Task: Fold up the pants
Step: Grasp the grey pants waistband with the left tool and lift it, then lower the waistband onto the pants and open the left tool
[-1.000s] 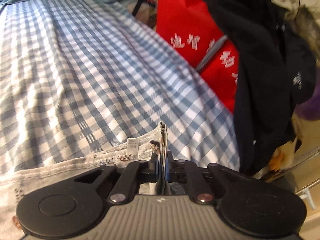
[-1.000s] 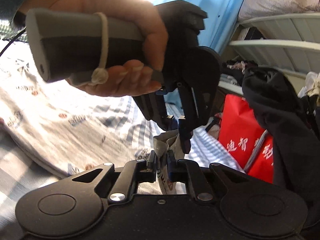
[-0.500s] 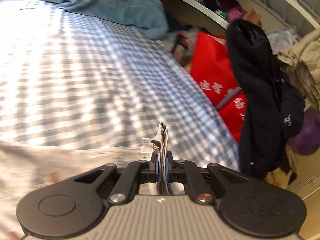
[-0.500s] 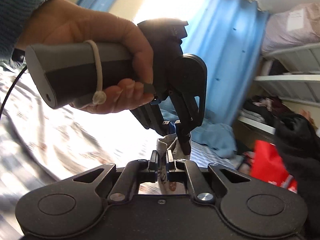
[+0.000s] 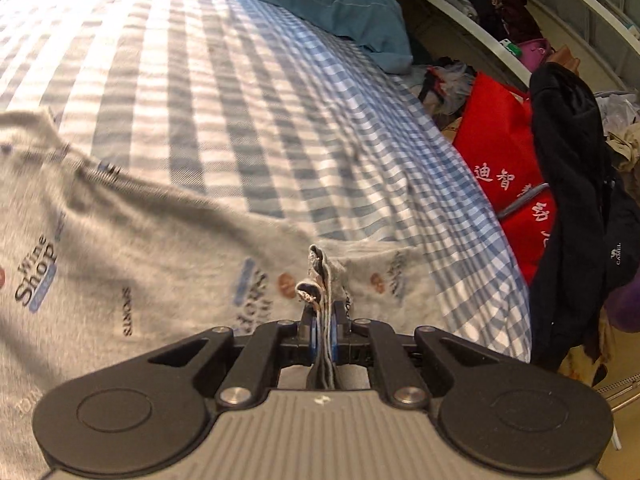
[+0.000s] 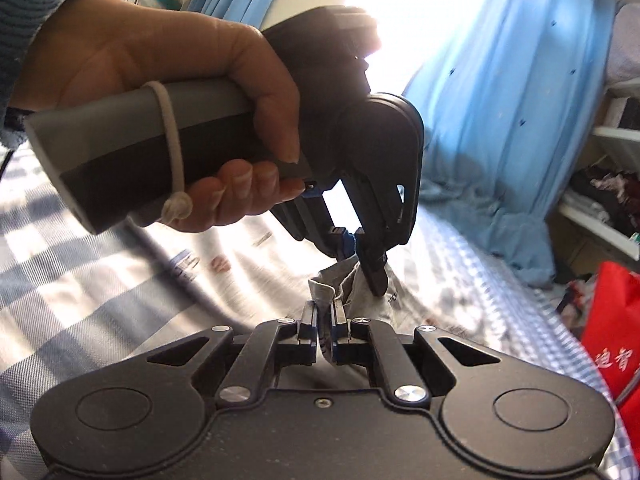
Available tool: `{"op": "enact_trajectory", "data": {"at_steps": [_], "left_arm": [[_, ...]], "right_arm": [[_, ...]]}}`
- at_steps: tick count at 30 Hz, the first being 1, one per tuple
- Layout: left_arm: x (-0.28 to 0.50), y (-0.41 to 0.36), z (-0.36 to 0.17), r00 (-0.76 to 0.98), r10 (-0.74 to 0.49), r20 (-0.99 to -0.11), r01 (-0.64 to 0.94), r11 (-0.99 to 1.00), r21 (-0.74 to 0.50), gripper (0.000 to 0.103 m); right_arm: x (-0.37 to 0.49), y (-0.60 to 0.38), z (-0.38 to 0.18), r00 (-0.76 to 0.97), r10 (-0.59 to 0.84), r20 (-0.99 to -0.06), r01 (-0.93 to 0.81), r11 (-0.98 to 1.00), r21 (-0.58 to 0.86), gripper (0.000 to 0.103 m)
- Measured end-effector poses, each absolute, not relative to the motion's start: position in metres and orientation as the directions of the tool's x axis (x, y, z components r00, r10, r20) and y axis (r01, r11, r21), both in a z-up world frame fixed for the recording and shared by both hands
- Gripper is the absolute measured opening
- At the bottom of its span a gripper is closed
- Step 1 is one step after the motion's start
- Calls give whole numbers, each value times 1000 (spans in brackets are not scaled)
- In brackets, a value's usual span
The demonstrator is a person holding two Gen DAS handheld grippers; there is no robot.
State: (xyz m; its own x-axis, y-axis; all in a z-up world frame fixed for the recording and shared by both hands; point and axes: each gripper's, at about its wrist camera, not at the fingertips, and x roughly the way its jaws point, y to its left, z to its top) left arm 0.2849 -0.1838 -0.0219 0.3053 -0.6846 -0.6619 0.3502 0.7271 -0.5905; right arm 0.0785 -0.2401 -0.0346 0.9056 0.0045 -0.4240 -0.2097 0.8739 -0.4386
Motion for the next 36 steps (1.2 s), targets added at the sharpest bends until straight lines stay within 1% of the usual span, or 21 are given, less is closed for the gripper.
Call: {"op": "enact_trajectory", "data": {"at_steps": [3,7,15,20,24,29,33,36], "left_arm": [[284,-180,-35,298,-690,-659,342,722,-602,6],[284,-178,-36,299,-695,-654,360,717,-597,6],[280,-165,-5,328,-727,-603,369,687,-627,6],[279,-136,16,336,-730,-596,372,684,-628,6],[282,-94,22,354,-727,-589,330,686,-648,6],[285,-38,12,391,-684,-616,263,724,-638,6],[288,-8,-10,398,-651,-647,216,752,-623,6],[293,4,-29,375,-660,-650,219,745,-630,6]], "right_arm": [[80,-232,-42,894,-1,-449,-218,874,-435,6],[85,-231,-43,889,-7,-459,-219,872,-438,6],[83,-232,-25,908,-2,-419,-205,869,-450,6],[80,-215,-3,915,55,-399,-240,870,-430,6],[82,-190,10,905,144,-399,-314,861,-400,5],[94,-153,9,873,240,-424,-417,817,-397,5],[101,-121,-1,838,279,-469,-484,777,-402,5],[107,-107,-12,818,286,-499,-509,765,-395,5]]}}
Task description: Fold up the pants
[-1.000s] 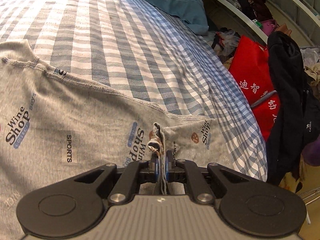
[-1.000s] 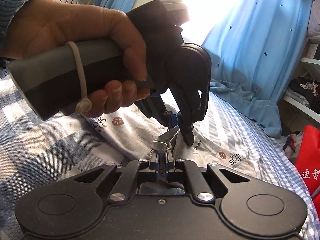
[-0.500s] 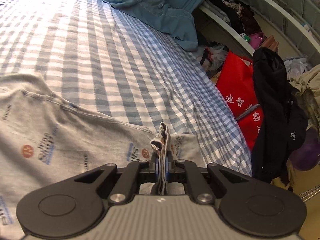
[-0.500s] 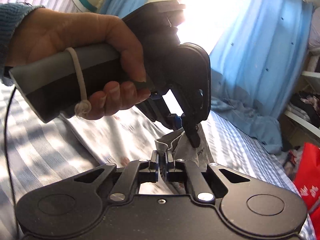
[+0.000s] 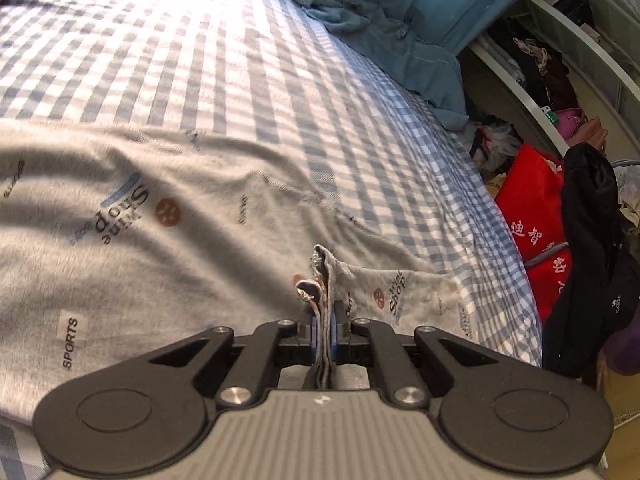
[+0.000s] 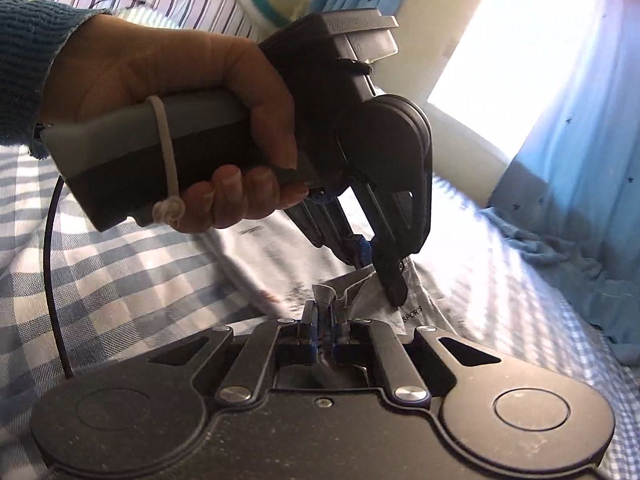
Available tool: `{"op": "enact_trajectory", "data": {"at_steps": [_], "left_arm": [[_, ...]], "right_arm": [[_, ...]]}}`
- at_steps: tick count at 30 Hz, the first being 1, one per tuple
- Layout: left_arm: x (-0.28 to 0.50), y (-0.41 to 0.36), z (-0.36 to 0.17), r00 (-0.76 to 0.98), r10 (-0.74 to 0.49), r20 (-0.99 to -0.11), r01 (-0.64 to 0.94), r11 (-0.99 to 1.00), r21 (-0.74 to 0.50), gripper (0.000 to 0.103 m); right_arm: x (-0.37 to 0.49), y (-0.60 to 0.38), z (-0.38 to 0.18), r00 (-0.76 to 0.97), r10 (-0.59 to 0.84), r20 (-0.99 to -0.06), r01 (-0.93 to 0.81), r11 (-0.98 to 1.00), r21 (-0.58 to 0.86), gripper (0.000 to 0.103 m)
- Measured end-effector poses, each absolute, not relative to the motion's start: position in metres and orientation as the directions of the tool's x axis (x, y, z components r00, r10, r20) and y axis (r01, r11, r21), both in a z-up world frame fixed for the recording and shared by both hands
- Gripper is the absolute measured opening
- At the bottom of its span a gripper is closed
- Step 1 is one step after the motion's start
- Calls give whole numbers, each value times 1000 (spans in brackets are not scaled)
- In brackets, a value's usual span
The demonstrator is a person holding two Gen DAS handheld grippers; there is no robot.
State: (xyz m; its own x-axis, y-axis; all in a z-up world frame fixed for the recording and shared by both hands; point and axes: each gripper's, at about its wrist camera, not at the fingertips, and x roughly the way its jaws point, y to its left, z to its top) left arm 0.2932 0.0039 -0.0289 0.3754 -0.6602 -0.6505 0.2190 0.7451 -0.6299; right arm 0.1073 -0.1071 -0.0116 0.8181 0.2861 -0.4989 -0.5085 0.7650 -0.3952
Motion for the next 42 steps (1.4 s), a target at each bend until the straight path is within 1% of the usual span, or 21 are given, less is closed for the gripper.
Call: {"op": "enact_trajectory", "data": {"at_steps": [3,6,7,8,9,10,11,12,13,14,15,17,18,20,25,29,32,34,37,40,42], "left_arm": [[299,10,-45,356,-678,-643,200,728,-656,7],[299,14,-51,369,-675,-640,206,730,-651,11],[298,15,-50,372,-675,-637,208,730,-652,20],[297,15,-48,379,-672,-636,212,732,-647,26],[294,16,-46,390,-669,-633,216,734,-643,42],[292,17,-43,403,-663,-631,217,739,-638,58],[289,17,-39,419,-653,-631,216,747,-629,62],[287,16,-35,433,-642,-632,220,756,-617,71],[283,16,-30,451,-629,-633,229,767,-599,80],[280,14,-25,470,-611,-637,234,782,-577,84],[276,11,-21,490,-588,-644,236,800,-551,92],[267,1,-13,534,-529,-659,249,844,-475,98],[262,-6,-10,551,-504,-665,260,861,-438,101],[252,-23,-5,594,-444,-671,272,896,-352,102],[236,-66,-9,710,-237,-663,232,968,-96,102],[239,-84,-20,751,-87,-655,160,986,51,102],[247,-80,-30,738,-48,-673,107,993,47,103],[249,-66,-34,726,-59,-685,64,998,-18,103],[247,-46,-41,728,-86,-680,34,995,-90,103],[241,-44,-47,751,-87,-654,48,996,-77,103],[242,-44,-46,749,-84,-657,48,996,-73,103]], "right_arm": [[114,-99,-22,801,278,-531,-523,756,-394,6],[115,-98,-26,797,275,-537,-528,750,-399,9],[114,-99,-25,797,280,-535,-530,749,-397,15],[114,-102,-24,798,284,-531,-530,750,-396,19],[114,-106,-24,799,290,-526,-531,751,-392,21],[112,-110,-22,800,295,-522,-531,754,-387,26],[111,-118,-20,804,300,-513,-526,761,-380,37],[108,-125,-17,810,303,-502,-518,770,-372,45],[103,-132,-18,818,300,-490,-504,784,-362,60],[100,-142,-15,828,292,-478,-486,799,-354,70],[97,-153,-13,840,279,-465,-463,815,-348,73],[94,-176,-11,868,227,-442,-399,848,-349,87],[93,-188,-10,885,186,-426,-354,865,-357,91],[95,-210,-11,914,103,-392,-262,888,-378,99],[133,-267,-15,936,-113,-334,-41,906,-421,102],[169,-288,-26,933,-131,-335,-28,903,-430,102],[192,-292,-37,935,-128,-330,-43,884,-466,102],[209,-297,-49,924,-172,-340,-28,859,-511,102],[222,-316,-57,899,-246,-362,31,861,-508,102],[230,-332,-62,863,-359,-355,123,832,-541,102],[232,-341,-64,851,-353,-389,120,852,-510,102]]}}
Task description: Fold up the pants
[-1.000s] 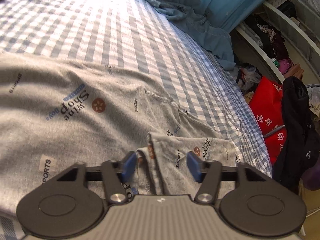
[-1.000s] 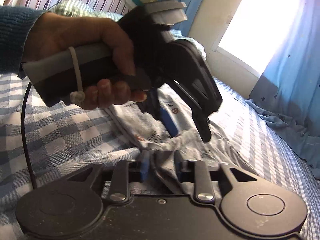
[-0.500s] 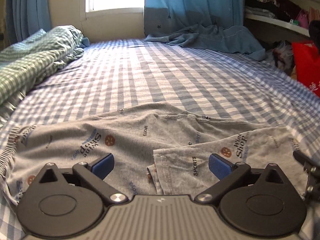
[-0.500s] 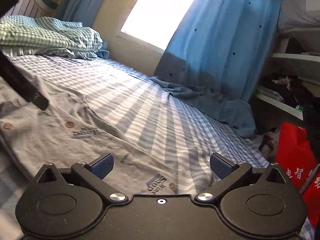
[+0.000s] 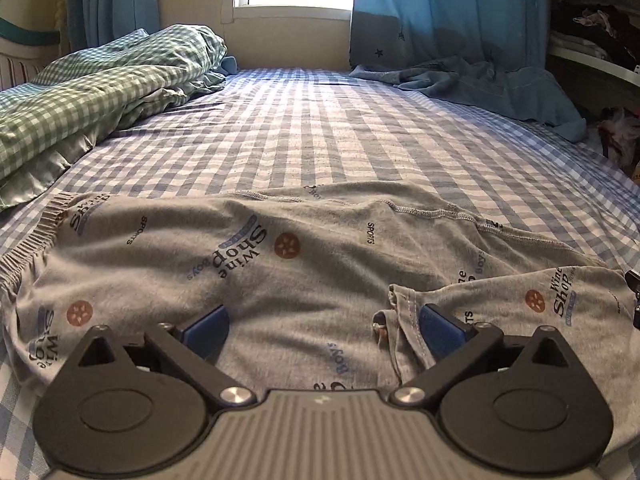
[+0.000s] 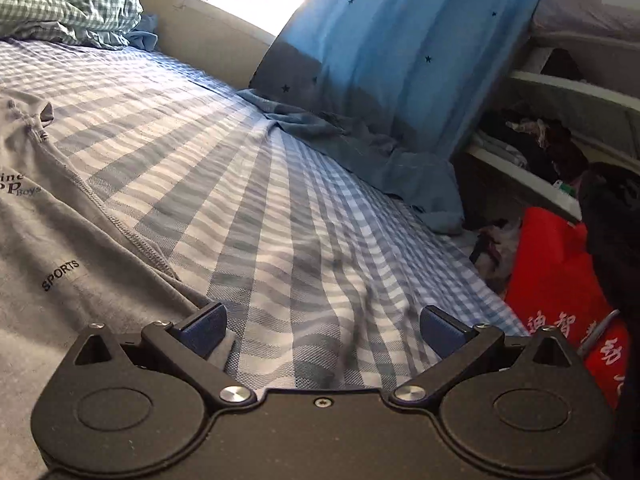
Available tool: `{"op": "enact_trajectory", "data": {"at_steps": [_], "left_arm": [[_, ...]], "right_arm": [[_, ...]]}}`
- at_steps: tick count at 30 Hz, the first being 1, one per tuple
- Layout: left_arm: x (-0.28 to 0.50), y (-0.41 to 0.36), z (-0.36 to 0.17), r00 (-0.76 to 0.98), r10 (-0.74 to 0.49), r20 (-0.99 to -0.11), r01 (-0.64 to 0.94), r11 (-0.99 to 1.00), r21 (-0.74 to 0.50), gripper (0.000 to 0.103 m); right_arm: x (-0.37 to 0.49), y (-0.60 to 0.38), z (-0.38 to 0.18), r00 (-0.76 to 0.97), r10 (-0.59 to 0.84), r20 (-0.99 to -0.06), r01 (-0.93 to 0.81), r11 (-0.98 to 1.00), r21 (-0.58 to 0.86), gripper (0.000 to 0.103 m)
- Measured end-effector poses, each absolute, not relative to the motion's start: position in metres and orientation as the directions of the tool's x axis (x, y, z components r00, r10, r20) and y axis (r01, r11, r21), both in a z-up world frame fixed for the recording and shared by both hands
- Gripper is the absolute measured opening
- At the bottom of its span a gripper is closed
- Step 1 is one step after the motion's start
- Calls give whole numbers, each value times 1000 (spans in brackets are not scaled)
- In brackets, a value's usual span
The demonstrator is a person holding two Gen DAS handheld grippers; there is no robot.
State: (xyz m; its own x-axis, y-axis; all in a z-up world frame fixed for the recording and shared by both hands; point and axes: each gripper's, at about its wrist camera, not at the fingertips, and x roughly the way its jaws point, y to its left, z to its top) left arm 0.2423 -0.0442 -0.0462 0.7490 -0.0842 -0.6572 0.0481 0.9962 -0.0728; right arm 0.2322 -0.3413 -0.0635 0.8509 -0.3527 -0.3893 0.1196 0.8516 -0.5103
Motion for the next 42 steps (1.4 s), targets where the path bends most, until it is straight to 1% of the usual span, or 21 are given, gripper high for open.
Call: {"op": "enact_trajectory", "data": {"at_steps": [1,3,6,10,13,15,17,19,20,22,23,24,26,28,31,34,37,39,42], "left_arm": [[241,-44,-45,749,-89,-657,48,996,-79,102],[237,-41,-37,750,-76,-657,36,997,-75,103],[222,-39,-27,774,-77,-629,53,997,-56,103],[210,-39,-35,738,-51,-673,56,998,-14,103],[205,-33,-40,747,-65,-662,37,998,-56,103],[204,-30,-39,746,-70,-662,33,997,-68,103],[202,-27,-34,742,-69,-667,27,997,-74,103],[195,-22,-29,752,-80,-654,38,996,-78,103],[192,-21,-28,756,-75,-650,38,997,-71,103],[191,-18,-34,740,-52,-670,35,999,-38,103],[191,-16,-39,728,-42,-685,34,999,-25,103],[189,-14,-40,731,-48,-681,37,999,-30,102],[183,-7,-37,736,-72,-674,42,997,-61,103],[177,3,-30,732,-93,-674,49,995,-85,103],[162,30,-15,758,-105,-644,22,990,-137,103],[152,64,-3,782,-95,-616,-29,982,-188,103],[151,100,-2,784,-49,-619,-93,976,-195,103],[154,121,-4,778,-18,-628,-136,971,-197,103],[158,155,-9,783,-34,-621,-168,950,-262,103]], "right_arm": [[230,-343,-61,856,-351,-381,124,853,-507,102],[218,-340,-55,871,-367,-326,147,829,-540,102],[183,-331,-42,900,-314,-302,130,856,-501,102],[147,-311,-48,908,-282,-309,87,850,-519,102],[146,-300,-63,894,-295,-337,57,822,-567,102],[148,-298,-59,900,-290,-325,53,814,-579,102],[150,-296,-52,899,-279,-338,42,823,-567,102],[146,-291,-42,915,-242,-322,33,842,-538,102],[145,-286,-39,923,-220,-317,21,850,-527,102],[146,-272,-37,927,-171,-333,-27,856,-516,102],[149,-265,-39,923,-143,-358,-64,859,-508,102],[153,-257,-42,912,-105,-397,-114,865,-489,102],[162,-248,-49,887,-50,-460,-184,875,-448,102],[163,-239,-46,893,-70,-444,-161,873,-461,102],[171,-226,-30,908,-23,-419,-177,885,-432,102],[200,-200,-15,912,31,-410,-228,868,-441,102],[247,-172,-5,896,127,-425,-300,880,-369,102],[284,-148,-9,884,121,-452,-316,867,-384,102],[332,-120,-24,858,95,-504,-324,862,-390,102]]}}
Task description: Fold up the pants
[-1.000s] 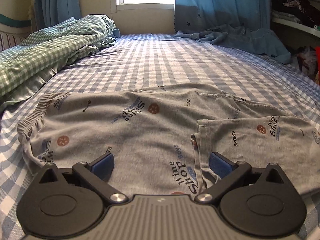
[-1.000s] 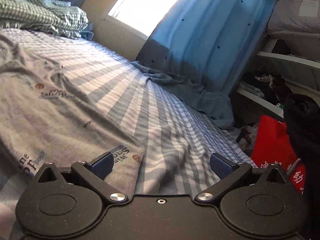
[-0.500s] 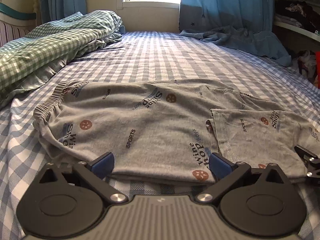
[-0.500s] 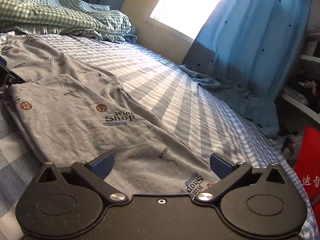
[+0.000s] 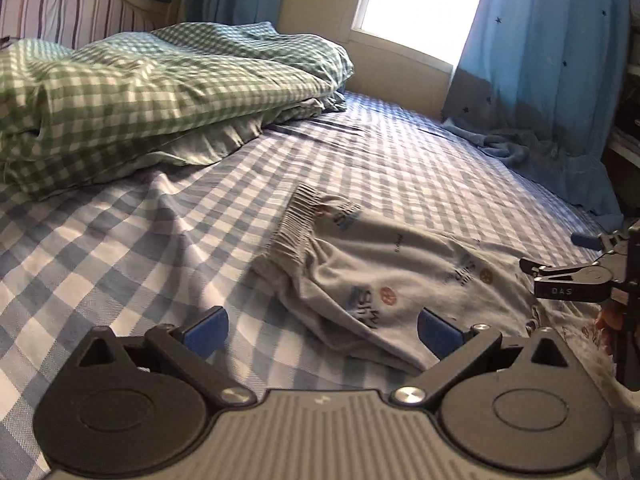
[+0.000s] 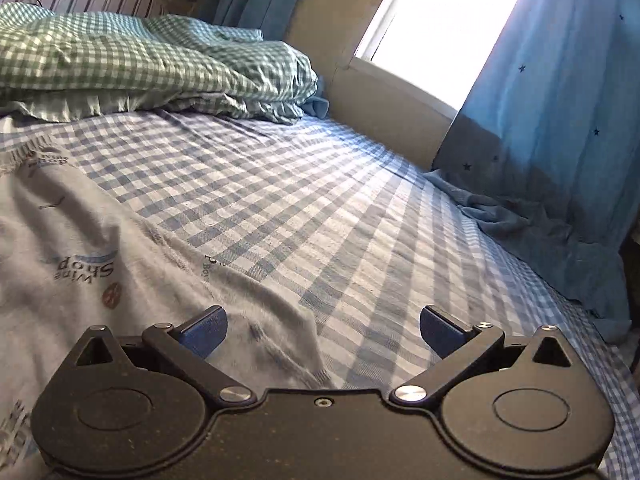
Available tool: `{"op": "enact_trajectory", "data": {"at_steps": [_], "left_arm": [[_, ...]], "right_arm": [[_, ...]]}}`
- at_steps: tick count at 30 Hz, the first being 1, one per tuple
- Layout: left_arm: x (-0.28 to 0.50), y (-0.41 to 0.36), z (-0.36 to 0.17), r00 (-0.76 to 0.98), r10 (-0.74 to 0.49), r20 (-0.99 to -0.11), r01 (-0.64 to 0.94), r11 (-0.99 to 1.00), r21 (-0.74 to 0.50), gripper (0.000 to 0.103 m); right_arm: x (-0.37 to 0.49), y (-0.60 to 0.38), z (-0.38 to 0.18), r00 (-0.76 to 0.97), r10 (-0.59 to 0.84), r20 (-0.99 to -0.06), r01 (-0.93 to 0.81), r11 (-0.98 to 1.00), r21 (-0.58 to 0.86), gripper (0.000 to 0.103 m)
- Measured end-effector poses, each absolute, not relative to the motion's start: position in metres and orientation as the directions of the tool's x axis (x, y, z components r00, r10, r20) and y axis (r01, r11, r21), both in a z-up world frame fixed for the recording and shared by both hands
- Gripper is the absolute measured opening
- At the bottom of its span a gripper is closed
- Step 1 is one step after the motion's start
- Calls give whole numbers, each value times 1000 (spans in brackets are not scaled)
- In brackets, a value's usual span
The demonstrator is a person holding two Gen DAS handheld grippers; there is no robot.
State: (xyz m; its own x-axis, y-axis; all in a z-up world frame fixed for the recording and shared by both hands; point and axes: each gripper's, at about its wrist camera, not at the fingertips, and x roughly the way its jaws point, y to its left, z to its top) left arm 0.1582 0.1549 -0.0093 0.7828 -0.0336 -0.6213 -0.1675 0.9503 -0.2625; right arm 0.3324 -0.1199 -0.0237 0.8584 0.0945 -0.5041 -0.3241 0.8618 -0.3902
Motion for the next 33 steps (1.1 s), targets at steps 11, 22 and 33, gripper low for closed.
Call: {"op": "enact_trajectory", "data": {"at_steps": [11,22,33], "left_arm": [[188,202,-30,838,-113,-534,-165,880,-445,102],[179,210,-30,858,-153,-490,-139,849,-510,102],[185,199,-21,856,-170,-489,-124,850,-512,93]], "right_arm": [[340,-85,-24,879,132,-459,-327,866,-378,102],[336,11,-41,783,331,-527,-574,711,-406,102],[233,-89,3,874,232,-427,-407,829,-383,102]]}}
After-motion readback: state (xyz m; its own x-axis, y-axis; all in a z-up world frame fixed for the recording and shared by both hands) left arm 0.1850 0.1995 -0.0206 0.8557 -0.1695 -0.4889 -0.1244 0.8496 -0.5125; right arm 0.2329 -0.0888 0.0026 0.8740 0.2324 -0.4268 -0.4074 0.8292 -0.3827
